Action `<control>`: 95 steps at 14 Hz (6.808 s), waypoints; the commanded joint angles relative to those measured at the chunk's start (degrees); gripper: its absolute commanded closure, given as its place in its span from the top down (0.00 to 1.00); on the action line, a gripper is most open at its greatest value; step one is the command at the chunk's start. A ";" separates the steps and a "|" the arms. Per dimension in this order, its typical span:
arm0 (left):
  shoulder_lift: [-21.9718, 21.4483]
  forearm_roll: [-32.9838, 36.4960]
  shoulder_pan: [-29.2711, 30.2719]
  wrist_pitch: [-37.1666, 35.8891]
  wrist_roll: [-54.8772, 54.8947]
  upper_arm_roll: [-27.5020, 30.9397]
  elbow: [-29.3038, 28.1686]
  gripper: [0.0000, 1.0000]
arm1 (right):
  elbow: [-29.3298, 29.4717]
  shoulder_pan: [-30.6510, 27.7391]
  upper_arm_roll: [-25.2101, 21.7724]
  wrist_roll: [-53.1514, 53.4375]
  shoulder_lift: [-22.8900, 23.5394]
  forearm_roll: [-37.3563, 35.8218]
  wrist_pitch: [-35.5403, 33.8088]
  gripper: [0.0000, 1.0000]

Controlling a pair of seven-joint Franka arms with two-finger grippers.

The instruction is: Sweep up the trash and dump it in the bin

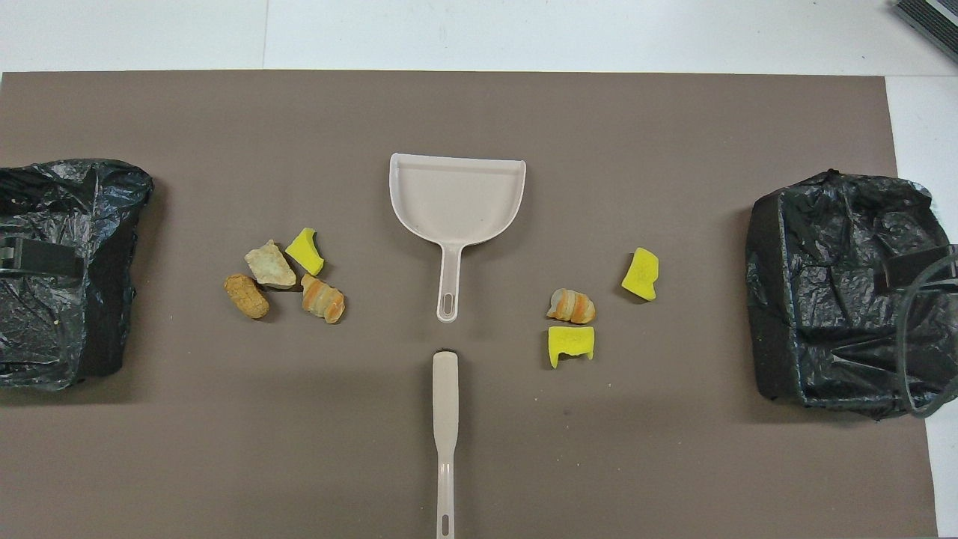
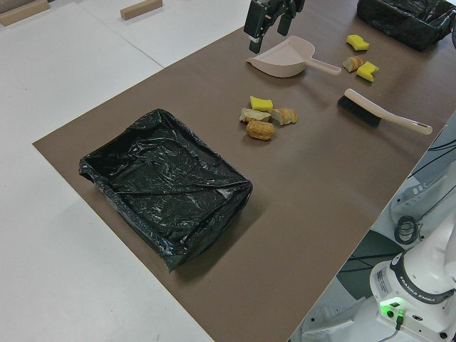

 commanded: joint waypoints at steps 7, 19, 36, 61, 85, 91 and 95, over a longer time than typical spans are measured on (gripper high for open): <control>-0.20 0.65 -0.50 -1.04 0.20 0.45 0.38 1.00 | -1.55 -0.16 0.05 0.81 -1.15 0.89 1.04 1.00; -0.20 0.65 -0.50 -1.04 0.20 0.45 0.38 1.00 | -1.55 -0.07 0.05 0.90 -1.24 0.98 0.78 1.00; -0.29 0.65 -0.59 -1.48 0.11 0.37 0.21 1.00 | -4.01 2.13 0.23 -4.72 -2.21 -2.62 -1.68 1.00; -8.90 -5.24 -51.90 31.55 -44.52 -1.13 -45.76 1.00 | 7.94 36.13 0.23 42.54 34.43 3.53 32.41 1.00; -6.08 -6.56 -52.55 27.63 -43.58 -0.43 -45.07 0.00 | 3.64 39.31 0.41 39.15 34.10 -1.83 34.01 0.00; -8.63 -6.56 -38.50 17.34 -35.50 -0.25 -41.72 0.00 | 3.20 32.28 0.41 12.03 26.19 -0.78 23.39 0.00; -9.87 -5.95 -25.14 12.07 -26.80 -0.16 -36.29 0.00 | 2.94 28.85 0.41 -8.45 24.78 -0.78 15.91 0.00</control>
